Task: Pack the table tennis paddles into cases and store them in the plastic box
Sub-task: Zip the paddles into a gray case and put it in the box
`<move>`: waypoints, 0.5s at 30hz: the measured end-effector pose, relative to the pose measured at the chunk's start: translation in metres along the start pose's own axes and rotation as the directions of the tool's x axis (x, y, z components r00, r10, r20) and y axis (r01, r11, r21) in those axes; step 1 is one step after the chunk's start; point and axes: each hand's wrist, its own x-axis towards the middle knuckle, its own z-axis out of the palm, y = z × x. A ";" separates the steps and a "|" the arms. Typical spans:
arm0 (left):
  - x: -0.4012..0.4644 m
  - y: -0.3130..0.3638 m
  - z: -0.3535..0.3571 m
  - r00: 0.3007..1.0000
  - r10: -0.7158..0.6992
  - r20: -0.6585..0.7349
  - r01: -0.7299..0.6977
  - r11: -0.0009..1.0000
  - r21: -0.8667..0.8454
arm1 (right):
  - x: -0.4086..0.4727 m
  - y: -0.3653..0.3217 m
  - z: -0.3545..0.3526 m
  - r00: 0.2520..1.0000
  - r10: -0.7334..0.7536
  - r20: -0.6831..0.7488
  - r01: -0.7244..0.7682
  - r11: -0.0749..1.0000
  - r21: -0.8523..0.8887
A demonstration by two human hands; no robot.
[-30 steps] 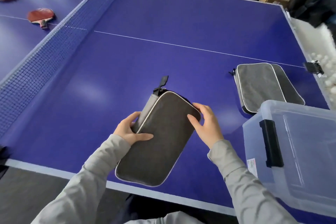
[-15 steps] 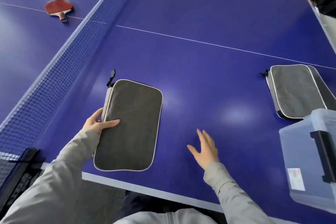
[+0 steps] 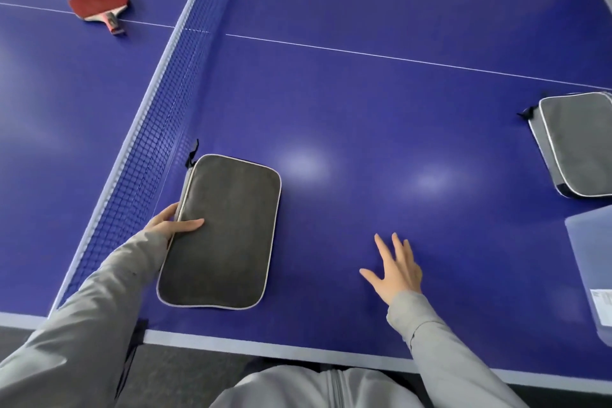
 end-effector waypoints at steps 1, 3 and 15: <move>0.003 -0.001 -0.003 1.000 -0.008 0.007 0.008 1.000 0.012 | 0.000 -0.002 0.001 1.000 0.007 0.001 -0.007 1.000 -0.015; 0.009 -0.004 -0.008 1.000 -0.019 0.005 0.018 0.999 0.049 | -0.001 -0.003 0.002 1.000 0.012 0.000 -0.012 0.999 -0.045; 0.020 -0.033 -0.009 0.967 0.114 -0.226 -0.082 0.986 0.146 | -0.002 -0.005 0.005 1.000 0.029 0.003 -0.029 0.997 -0.074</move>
